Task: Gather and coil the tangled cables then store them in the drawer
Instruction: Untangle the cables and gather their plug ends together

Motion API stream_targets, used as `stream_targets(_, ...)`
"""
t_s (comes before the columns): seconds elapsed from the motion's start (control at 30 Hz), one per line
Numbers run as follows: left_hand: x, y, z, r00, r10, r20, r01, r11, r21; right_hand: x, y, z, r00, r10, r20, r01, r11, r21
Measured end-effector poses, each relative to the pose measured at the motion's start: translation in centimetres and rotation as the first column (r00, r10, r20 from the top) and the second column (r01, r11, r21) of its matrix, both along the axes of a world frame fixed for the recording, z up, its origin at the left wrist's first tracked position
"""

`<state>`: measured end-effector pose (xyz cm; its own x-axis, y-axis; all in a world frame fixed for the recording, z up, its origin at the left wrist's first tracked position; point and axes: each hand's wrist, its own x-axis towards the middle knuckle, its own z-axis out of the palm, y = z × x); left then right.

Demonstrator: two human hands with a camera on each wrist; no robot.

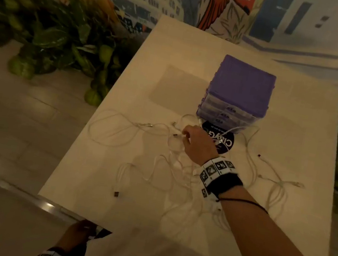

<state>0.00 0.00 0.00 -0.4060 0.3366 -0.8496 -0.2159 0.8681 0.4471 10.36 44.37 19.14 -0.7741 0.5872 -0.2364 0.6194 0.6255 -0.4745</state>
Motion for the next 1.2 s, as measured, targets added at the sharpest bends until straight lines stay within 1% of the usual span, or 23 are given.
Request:
stream_targets(0.1, 0.2, -0.5, 0.6, 0.999, 0.044, 0.005, -0.044, 0.999, 0.0, -2.2, 0.2, -0.8, 0.998, -0.044, 0.047, 0.041, 0.997, 0.067)
stream_targets(0.17, 0.4, -0.8, 1.0, 0.999, 0.033, 0.008, -0.033, 0.999, -0.03, -3.5, 0.3, -1.3, 0.993, -0.042, 0.106, 0.033, 0.996, 0.085)
stream_targets(0.2, 0.4, -1.3, 0.7, 1.0, 0.027, -0.005, -0.028, 0.999, -0.044, -4.0, 0.3, -1.5, 0.99, -0.041, 0.133, 0.03, 0.996, 0.088)
stream_targets(0.23, 0.4, -1.0, 1.4, 1.0, 0.018, -0.008, -0.018, 0.999, -0.048, -4.3, 0.4, -1.7, 0.988, -0.04, 0.15, 0.027, 0.995, 0.092)
stream_targets(0.3, 0.6, 0.6, 4.9, 1.0, 0.003, -0.018, -0.004, 0.998, -0.055, -4.8, 0.3, -1.7, 0.988, -0.048, 0.148, 0.033, 0.994, 0.107)
stream_targets(0.37, 0.6, 2.2, 8.1, 0.998, -0.065, -0.023, 0.063, 0.995, -0.073, -4.9, -0.2, -1.0, 0.995, -0.058, 0.083, 0.047, 0.99, 0.132)
stream_targets(0.43, 0.0, 3.3, 11.0, 0.983, -0.184, -0.026, 0.18, 0.978, -0.105, -4.6, -1.3, -0.1, 1.0, -0.022, 0.005, 0.021, 0.989, 0.148)
stream_targets(0.47, -0.6, 3.8, 12.6, 0.964, -0.265, -0.036, 0.259, 0.959, -0.119, -4.3, -2.0, 0.5, 1.0, 0.013, -0.027, -0.009, 0.99, 0.143)
stream_targets(0.53, -1.7, 4.6, 15.7, 0.917, -0.395, -0.049, 0.386, 0.913, -0.131, -3.4, -3.8, 1.4, 0.992, 0.093, -0.085, -0.084, 0.991, 0.104)
stream_targets(0.57, -2.2, 5.0, 17.0, 0.898, -0.434, -0.075, 0.425, 0.898, -0.116, -2.7, -4.9, 1.8, 0.986, 0.126, -0.11, -0.118, 0.99, 0.078)
stream_targets(0.6, -2.6, 5.5, 18.0, 0.871, -0.472, -0.136, 0.465, 0.881, -0.083, -2.1, -5.9, 2.1, 0.979, 0.151, -0.134, -0.145, 0.988, 0.053)
stream_targets(0.63, -3.0, 6.1, 18.8, 0.848, -0.473, -0.241, 0.481, 0.877, -0.029, -1.4, -6.8, 2.3, 0.974, 0.167, -0.151, -0.164, 0.986, 0.03)
stream_targets(0.7, -3.4, 7.8, 19.6, 0.796, -0.386, -0.467, 0.482, 0.87, 0.101, 0.1, -8.4, 2.4, 0.971, 0.169, -0.168, -0.173, 0.985, -0.01)
stream_targets(0.73, -3.6, 8.6, 19.4, 0.747, -0.378, -0.548, 0.521, 0.844, 0.129, 0.8, -9.0, 2.2, 0.972, 0.162, -0.173, -0.169, 0.985, -0.023)
stream_targets(0.8, -3.9, 10.3, 18.0, 0.625, -0.441, -0.644, 0.651, 0.75, 0.119, 2.2, -10.0, 1.6, 0.974, 0.138, -0.18, -0.15, 0.987, -0.052)
stream_targets(0.9, -4.6, 12.8, 16.7, 0.451, -0.544, -0.708, 0.806, 0.588, 0.062, 4.4, -10.9, 0.9, 0.98, 0.117, -0.162, -0.133, 0.987, -0.093)
stream_targets(0.93, -4.9, 13.3, 16.5, 0.409, -0.559, -0.721, 0.835, 0.548, 0.049, 5.3, -11.1, 0.8, 0.982, 0.118, -0.147, -0.135, 0.985, -0.11)
stream_targets(1.03, -6.0, 14.3, 16.6, 0.321, -0.569, -0.757, 0.882, 0.471, 0.02, 7.9, -11.6, 0.4, 0.988, 0.114, -0.102, -0.13, 0.977, -0.167)
stream_targets(1.1, -6.7, 14.4, 16.0, 0.237, -0.53, -0.814, 0.906, 0.424, -0.012, 9.4, -11.8, 0.2, 0.992, 0.106, -0.075, -0.118, 0.974, -0.194)
stream_targets(1.13, -6.8, 14.5, 16.0, 0.209, -0.507, -0.836, 0.913, 0.408, -0.02, 10.1, -12.0, 0.1, 0.993, 0.097, -0.066, -0.108, 0.973, -0.206)
stream_targets(1.17, -6.7, 14.6, 16.3, 0.205, -0.476, -0.855, 0.914, 0.407, -0.007, 10.6, -12.0, 0.2, 0.995, 0.082, -0.061, -0.093, 0.972, -0.215)
stream_targets(1.2, -6.5, 14.9, 16.7, 0.233, -0.427, -0.874, 0.908, 0.418, 0.037, 10.9, -11.9, 0.3, 0.996, 0.062, -0.063, -0.075, 0.973, -0.22)
